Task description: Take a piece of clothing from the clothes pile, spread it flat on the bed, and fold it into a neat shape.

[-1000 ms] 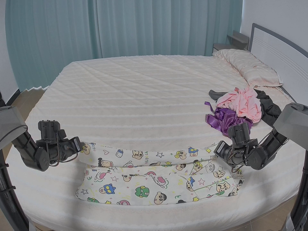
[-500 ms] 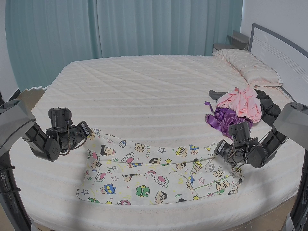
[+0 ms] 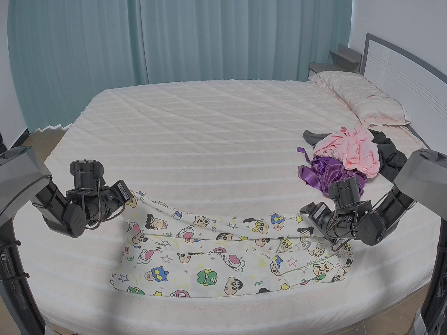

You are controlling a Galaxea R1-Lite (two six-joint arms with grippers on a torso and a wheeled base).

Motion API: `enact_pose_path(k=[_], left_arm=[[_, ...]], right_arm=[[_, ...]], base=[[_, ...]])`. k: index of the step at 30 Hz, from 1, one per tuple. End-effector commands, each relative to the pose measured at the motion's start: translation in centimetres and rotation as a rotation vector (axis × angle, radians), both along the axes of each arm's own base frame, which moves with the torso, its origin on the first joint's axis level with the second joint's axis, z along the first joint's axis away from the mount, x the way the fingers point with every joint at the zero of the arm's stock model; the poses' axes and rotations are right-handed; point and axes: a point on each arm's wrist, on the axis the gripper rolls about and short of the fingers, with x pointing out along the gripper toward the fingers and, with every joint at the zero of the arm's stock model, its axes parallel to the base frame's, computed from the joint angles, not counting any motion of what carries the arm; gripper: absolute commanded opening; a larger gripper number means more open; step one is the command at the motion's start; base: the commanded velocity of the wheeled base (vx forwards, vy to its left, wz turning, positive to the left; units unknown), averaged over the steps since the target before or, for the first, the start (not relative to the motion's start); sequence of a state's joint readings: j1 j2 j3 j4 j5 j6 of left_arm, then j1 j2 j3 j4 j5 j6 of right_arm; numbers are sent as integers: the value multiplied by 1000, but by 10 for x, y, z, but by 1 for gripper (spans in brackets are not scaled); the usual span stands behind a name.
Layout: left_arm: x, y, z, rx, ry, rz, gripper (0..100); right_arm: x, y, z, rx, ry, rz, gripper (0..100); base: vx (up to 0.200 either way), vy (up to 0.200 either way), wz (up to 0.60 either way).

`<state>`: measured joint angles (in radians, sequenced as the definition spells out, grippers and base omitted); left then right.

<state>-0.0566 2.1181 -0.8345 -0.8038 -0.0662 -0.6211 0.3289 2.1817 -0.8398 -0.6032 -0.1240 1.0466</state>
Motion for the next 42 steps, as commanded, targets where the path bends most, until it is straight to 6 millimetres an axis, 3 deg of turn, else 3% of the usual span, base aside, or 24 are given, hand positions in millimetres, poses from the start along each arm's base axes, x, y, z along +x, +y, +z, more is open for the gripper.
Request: enact_pose_path(k=[1,14,15,27,32,42], left_arm=[[-3,0,2,0,-1,0,0],[-6,0,3,1,2,-1,0],[-6,0,4,0,-1,0,0],[-7,0,6,2,-8,1,0],[-7,0,12,1,-23,-1,0],[4,3,24,0,-78,6,0]], right_arm=[[-2,3,-7,12,19,-17,100],[-12,0,-19,8,66,-74,100],[-11,0,-19,8,64,-75,0],[-12,-1,-7,11,32,-74,0],[-12,-3,11,22,-11,-79,0],[16,-7,43,16,-95,-74,0]], base=[[0,0,0],[0,0,0],[0,0,0],[0,0,0],[0,0,0],[0,0,0]])
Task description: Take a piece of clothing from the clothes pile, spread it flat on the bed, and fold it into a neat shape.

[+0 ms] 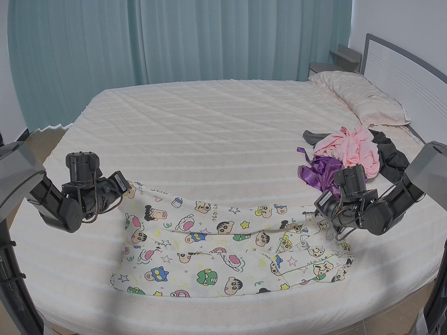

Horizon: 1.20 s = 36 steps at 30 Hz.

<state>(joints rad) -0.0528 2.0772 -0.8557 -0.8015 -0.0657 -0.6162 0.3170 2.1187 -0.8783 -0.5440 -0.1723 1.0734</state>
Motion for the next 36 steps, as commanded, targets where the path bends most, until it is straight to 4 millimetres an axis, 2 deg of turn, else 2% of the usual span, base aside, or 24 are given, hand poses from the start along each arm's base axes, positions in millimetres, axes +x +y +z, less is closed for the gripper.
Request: enact_pose_path(k=[1,10,18,24,36], left_arm=[[5,1,7,-2,-32,4,0],[12,5,9,-4,-49,17,0],[10,10,1,-2,-21,29,0],[-7,13,-14,2,46,29,0],[-43,16,-48,60,91,-5,0]], right_arm=[[20,-3,24,19,-53,-5,0],[40,1,46,10,-128,19,0],[38,0,47,8,-125,19,0],[23,-2,43,-15,-96,36,0],[-14,4,10,-76,45,94,0]], base=[[0,0,0],[0,0,0],[0,0,0],[0,0,0],[0,0,0]])
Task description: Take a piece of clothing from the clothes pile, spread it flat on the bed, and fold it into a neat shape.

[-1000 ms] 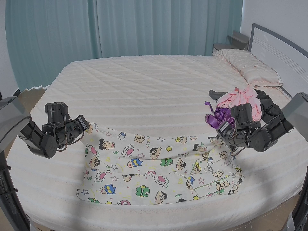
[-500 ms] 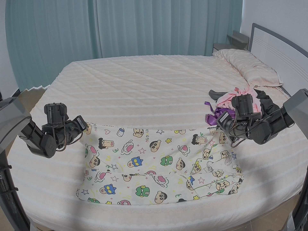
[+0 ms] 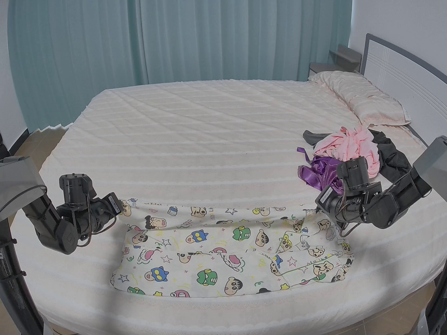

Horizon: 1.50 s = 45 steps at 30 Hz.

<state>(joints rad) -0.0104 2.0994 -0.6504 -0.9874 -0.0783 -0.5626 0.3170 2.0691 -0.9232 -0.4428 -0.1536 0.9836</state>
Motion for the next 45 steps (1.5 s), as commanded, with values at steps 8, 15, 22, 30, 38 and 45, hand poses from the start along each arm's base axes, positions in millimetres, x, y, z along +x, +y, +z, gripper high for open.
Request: enact_pose_path(k=[8,15,22,30,38,45], left_arm=[[-29,-1,-33,6,127,-40,0],[-37,-2,-40,-10,168,-68,0],[-46,-2,-48,-11,215,-73,0],[-60,-1,-61,95,268,-165,0],[-56,0,-58,96,250,-161,0],[-50,1,-45,101,188,-150,0]], right_arm=[[-32,7,-30,-49,77,59,0],[-47,9,-46,-85,143,86,0],[-53,6,-55,-91,151,82,0],[-58,3,-59,-97,167,80,0],[-61,0,-56,-95,164,75,0],[-60,-3,-40,-85,113,72,0]], base=[[0,0,0],[0,0,0],[0,0,0],[0,0,0],[0,0,0],[0,0,0]])
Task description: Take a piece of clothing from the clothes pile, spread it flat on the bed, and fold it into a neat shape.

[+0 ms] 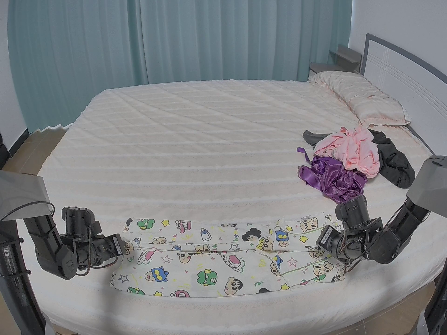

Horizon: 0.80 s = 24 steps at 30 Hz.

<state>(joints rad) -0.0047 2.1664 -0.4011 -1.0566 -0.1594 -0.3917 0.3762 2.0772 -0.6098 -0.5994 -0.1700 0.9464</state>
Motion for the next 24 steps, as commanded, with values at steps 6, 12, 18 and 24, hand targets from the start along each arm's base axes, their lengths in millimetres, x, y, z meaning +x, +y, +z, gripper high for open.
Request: enact_pose_path(k=[6,12,18,24], left_arm=[[1,1,9,-1,-35,5,0],[-3,2,-1,0,9,6,0],[-10,2,-4,1,40,8,100],[-23,20,7,-10,28,69,100]], right_arm=[[-1,-6,15,10,-44,-9,0],[5,-10,-4,-8,7,-28,0],[1,-12,-7,-20,24,-22,100],[-6,-22,28,13,-79,-41,100]], base=[[0,0,0],[0,0,0],[0,0,0],[0,0,0]])
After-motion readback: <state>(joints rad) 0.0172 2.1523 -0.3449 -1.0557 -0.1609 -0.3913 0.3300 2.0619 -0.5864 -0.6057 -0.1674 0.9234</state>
